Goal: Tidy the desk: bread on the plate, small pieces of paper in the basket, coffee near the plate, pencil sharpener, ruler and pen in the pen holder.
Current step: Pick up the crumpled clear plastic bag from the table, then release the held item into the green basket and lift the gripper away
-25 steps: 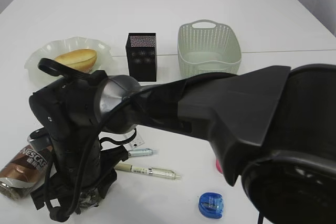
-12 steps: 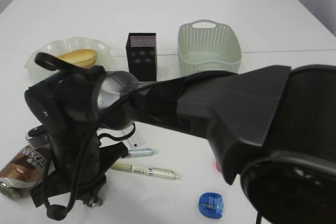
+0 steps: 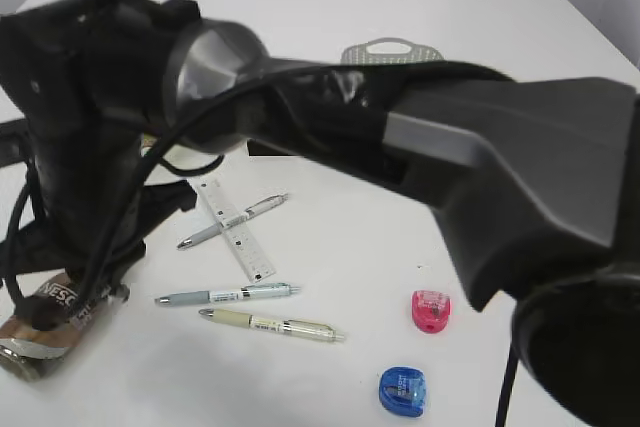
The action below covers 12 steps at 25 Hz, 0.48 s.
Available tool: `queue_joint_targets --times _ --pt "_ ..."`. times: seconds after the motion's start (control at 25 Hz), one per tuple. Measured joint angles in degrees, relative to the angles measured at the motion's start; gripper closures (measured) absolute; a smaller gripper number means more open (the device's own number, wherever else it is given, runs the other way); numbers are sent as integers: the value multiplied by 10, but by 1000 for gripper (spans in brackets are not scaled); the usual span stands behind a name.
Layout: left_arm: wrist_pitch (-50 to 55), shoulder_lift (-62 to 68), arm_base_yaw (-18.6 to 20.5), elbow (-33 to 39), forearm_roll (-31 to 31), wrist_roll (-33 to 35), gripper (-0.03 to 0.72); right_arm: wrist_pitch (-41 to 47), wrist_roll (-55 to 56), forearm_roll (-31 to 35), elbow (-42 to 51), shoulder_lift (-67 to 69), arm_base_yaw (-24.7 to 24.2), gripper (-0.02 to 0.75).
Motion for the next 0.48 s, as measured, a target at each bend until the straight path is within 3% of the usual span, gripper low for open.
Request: queue_joint_targets --times 0.2,0.48 --pt "0 0 0 0 0 0 262 8 -2 -50 -48 -29 -23 740" --pt "0 0 0 0 0 0 265 16 -3 -88 -170 -41 -131 740"
